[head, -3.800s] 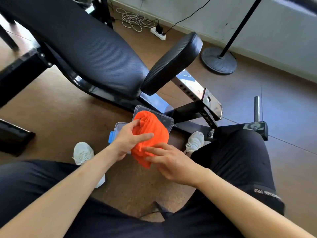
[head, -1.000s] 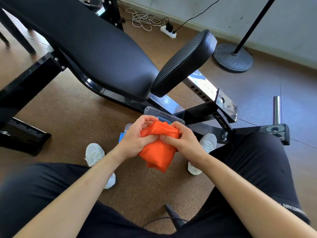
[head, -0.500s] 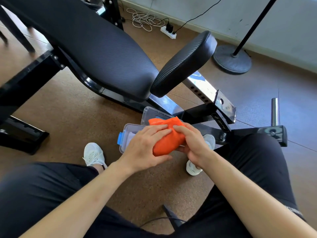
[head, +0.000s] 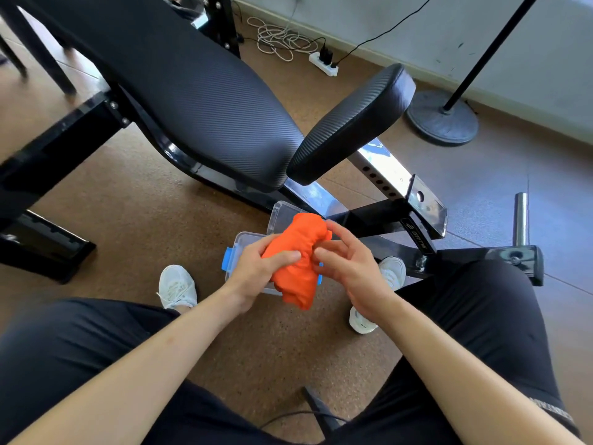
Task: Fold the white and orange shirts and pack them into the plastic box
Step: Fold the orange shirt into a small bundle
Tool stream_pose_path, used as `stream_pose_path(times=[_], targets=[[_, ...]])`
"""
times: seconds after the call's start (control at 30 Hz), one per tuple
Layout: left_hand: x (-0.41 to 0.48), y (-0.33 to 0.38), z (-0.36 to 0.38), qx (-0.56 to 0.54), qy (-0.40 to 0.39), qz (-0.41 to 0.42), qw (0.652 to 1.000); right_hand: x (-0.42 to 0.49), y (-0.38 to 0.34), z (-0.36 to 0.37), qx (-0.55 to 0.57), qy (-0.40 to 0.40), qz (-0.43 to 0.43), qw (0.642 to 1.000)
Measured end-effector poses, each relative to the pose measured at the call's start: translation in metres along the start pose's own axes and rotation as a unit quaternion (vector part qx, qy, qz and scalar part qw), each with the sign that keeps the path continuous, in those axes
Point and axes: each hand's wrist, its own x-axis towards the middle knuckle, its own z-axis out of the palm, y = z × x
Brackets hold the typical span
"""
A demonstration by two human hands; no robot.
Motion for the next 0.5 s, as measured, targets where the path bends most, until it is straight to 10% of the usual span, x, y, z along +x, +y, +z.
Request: stream_pose_path(times=[0.13,0.5], targets=[[0.000,0.000,0.002,-0.111,0.001,-0.075,0.991,0.001,0.015,0.006,-0.190,0.012,-0.088,0.978],[0.002,0.004,-0.013,-0.121,-0.106,-0.159,0.974,0.011,0.020,0.002,-0.260,-0.003,-0.119,0.958]])
